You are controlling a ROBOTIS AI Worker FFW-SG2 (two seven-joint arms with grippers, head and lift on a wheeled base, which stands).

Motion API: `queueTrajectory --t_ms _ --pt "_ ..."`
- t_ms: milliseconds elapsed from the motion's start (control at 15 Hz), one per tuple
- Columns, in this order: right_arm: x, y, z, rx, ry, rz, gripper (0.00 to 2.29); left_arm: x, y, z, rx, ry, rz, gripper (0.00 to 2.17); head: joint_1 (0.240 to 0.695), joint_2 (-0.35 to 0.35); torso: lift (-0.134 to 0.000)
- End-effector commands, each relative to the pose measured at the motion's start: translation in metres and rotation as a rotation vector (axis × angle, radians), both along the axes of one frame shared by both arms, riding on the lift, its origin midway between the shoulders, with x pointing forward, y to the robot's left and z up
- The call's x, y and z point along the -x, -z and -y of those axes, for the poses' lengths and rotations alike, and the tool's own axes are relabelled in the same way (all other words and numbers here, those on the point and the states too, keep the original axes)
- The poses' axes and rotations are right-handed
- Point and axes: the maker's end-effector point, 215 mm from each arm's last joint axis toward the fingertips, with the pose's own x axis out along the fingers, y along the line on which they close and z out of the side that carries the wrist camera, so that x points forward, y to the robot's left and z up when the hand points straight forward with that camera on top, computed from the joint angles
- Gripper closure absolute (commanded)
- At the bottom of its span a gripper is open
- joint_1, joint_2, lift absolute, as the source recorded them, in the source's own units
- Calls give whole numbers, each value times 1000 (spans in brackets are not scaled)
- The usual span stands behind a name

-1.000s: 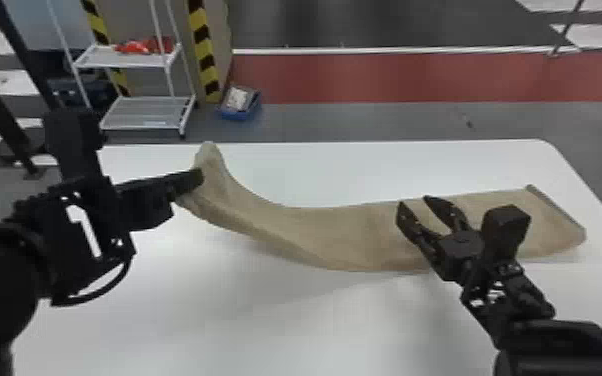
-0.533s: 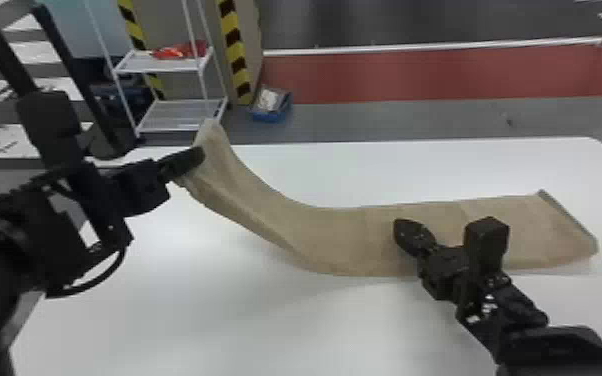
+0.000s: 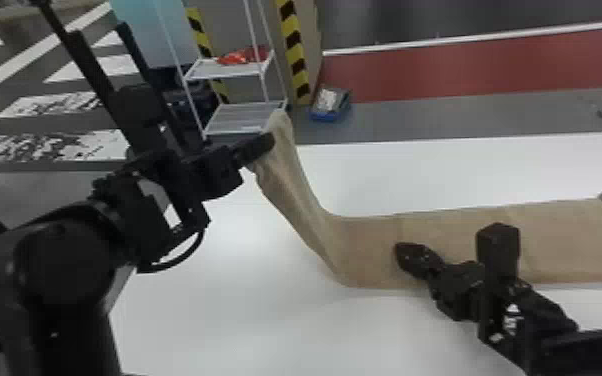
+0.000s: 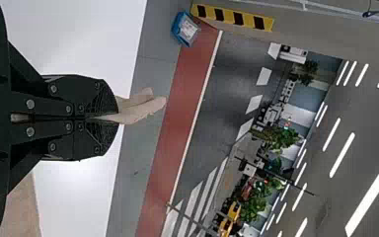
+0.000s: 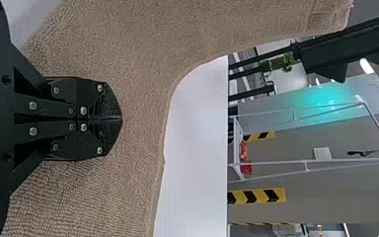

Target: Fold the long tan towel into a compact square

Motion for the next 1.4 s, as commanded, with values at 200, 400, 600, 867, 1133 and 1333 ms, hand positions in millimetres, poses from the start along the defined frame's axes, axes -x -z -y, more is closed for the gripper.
queueTrajectory --t_ms 200,400,600,867,1133,1333 --pt "-3 -108 120 -64 254 265 -1 4 15 62 -1 76 -30 1669 695 209 -123" --pt "-1 -140 239 4 490 363 60 14 32 118 -81 111 -53 1669 695 61 -123" --pt "13 -155 358 -22 724 400 73 20 35 180 -184 122 3 1669 695 -88 -123" --pt "33 -139 430 -91 863 363 90 22 48 259 -234 123 90 1669 691 -350 -123" --pt "22 -130 439 -104 866 344 93 19 89 297 -265 106 139 1669 692 -350 -123" --pt "19 -124 436 -96 853 333 93 19 110 313 -240 130 149 893 695 -350 -123"
